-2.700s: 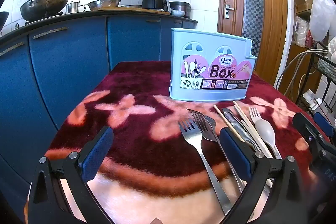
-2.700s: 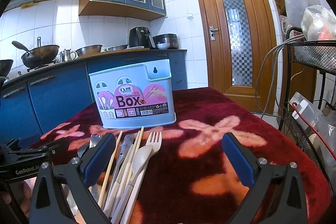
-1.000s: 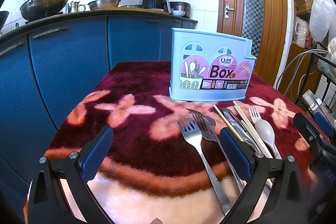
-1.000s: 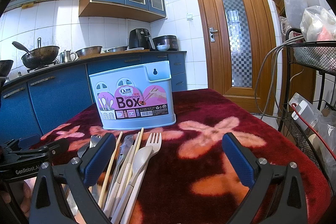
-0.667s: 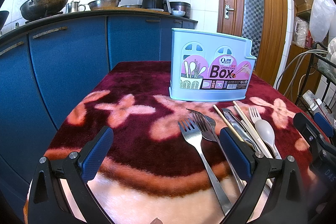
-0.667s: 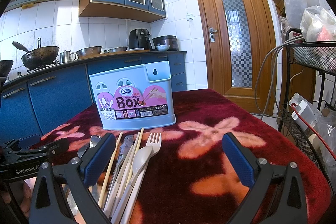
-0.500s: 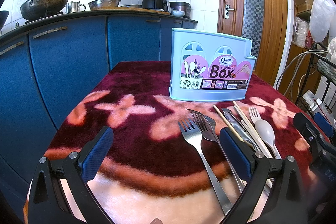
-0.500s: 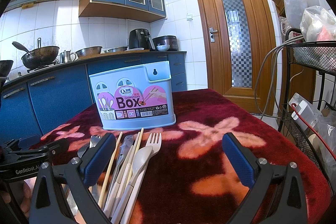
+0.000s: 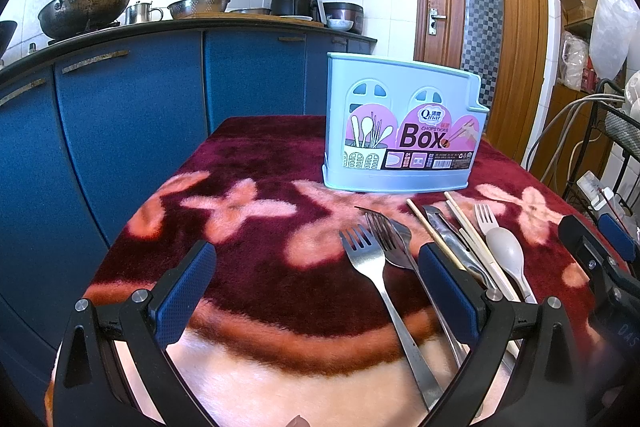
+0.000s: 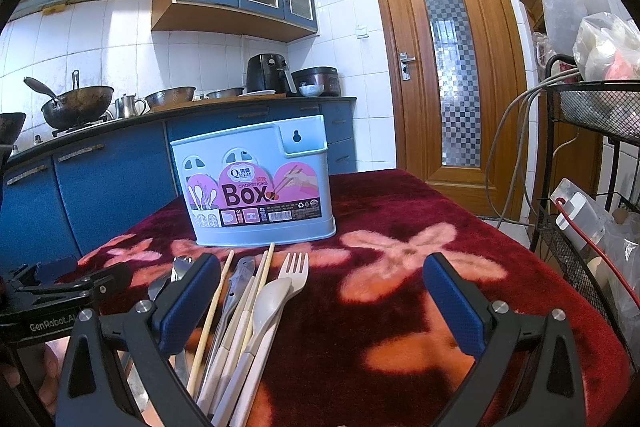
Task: Organize utensils
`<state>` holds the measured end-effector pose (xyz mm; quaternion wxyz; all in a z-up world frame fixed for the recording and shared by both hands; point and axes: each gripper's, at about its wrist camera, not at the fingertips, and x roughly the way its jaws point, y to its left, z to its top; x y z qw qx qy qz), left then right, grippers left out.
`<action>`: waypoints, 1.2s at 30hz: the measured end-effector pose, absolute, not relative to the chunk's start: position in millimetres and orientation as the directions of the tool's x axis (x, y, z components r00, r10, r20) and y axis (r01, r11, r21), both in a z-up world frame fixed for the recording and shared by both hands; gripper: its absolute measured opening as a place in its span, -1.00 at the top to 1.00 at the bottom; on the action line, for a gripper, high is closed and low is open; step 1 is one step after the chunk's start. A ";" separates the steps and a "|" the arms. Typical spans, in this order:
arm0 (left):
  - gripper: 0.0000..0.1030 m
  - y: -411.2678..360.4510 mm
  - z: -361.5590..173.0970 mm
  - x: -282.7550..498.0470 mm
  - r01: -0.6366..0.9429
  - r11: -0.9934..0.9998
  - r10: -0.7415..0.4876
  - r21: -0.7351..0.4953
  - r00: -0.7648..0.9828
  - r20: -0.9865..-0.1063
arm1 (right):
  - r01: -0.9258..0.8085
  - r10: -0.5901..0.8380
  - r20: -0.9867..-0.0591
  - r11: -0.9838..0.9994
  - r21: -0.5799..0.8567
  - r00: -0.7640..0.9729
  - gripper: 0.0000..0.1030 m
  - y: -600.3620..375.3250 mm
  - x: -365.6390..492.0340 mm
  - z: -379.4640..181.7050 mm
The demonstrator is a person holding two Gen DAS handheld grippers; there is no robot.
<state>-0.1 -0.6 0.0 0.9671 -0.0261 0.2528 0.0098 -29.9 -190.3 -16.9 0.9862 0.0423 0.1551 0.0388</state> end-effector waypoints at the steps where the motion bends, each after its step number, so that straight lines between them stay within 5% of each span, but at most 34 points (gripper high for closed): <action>1: -0.98 -1.1 0.0 -0.1 -0.033 0.999 0.008 -0.042 0.871 -0.490 | -0.065 0.091 -0.303 0.993 0.094 0.949 -1.00 -190.3 -29.8 -17.1; 18: -0.97 4.7 1.5 13.9 -0.032 0.998 -0.001 -0.045 0.807 -0.591 | -0.073 0.100 -0.453 0.994 0.077 0.886 -1.00 -200.3 -15.8 -2.7; 22: -0.80 5.7 -3.4 23.5 -0.024 0.998 -0.017 -0.055 0.758 -0.652 | -0.081 0.113 -0.495 0.993 0.085 0.862 -0.98 -203.0 -13.3 -2.9; 27: -0.72 1.1 -16.6 37.2 0.007 0.996 -0.067 -0.085 0.679 -0.732 | -0.115 0.143 -0.567 0.990 0.085 0.811 -0.72 -198.2 -4.7 -9.8; 36: -0.25 -10.3 -18.8 50.8 0.042 0.996 -0.085 -0.075 0.639 -0.765 | -0.198 0.218 -0.634 0.975 0.104 0.742 -0.24 -182.4 7.7 -16.3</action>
